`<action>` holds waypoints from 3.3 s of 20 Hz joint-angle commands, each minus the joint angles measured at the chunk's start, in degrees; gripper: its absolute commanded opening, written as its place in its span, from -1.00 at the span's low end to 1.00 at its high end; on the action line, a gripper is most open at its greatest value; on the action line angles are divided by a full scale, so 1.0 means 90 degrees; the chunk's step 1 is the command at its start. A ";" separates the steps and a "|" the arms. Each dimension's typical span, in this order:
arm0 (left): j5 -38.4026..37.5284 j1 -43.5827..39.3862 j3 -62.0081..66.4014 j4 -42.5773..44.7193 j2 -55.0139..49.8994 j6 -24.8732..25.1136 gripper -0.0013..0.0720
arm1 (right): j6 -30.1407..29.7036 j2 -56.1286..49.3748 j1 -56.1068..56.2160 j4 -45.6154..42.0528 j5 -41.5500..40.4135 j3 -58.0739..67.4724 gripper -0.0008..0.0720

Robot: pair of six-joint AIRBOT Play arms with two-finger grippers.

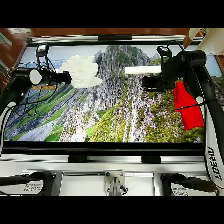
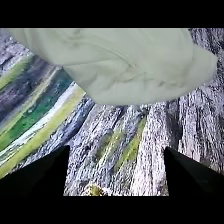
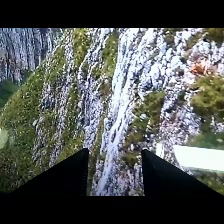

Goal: Fold the shirts.

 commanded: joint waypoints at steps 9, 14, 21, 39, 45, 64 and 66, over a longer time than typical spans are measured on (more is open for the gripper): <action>-0.0131 0.0644 0.3303 -0.2161 -0.3793 0.0010 1.00 | 0.0039 -0.0002 0.0019 0.0410 0.0289 0.0007 0.25; 0.0488 0.0617 0.3300 -0.2448 -0.4041 0.0007 1.00 | -0.0063 0.0000 0.0381 0.0321 0.0299 0.0007 0.21; 0.0505 0.0641 0.3390 -0.2448 -0.4078 0.0104 -0.86 | -0.0177 0.0000 0.0437 0.0024 0.0274 0.0007 0.26; -0.2079 -0.1506 0.2176 -0.2431 0.1615 0.1263 -0.86 | -0.0452 0.3871 -0.0211 -0.1693 -0.1486 0.0012 0.63; -0.0396 -0.3565 -0.0886 -0.2480 0.1207 0.0005 -0.29 | -0.0449 0.3575 -0.0211 -0.0935 -0.1717 -0.0503 0.63; -0.1149 -0.0933 -0.3286 -0.3157 0.1124 0.0396 1.00 | -0.2072 0.0879 -0.1863 0.1916 -0.0862 -0.2817 0.62; -0.0840 -0.1175 -0.3286 -0.3385 0.0784 0.0546 1.00 | -0.2079 0.0879 -0.1923 0.1923 -0.0913 -0.3104 0.62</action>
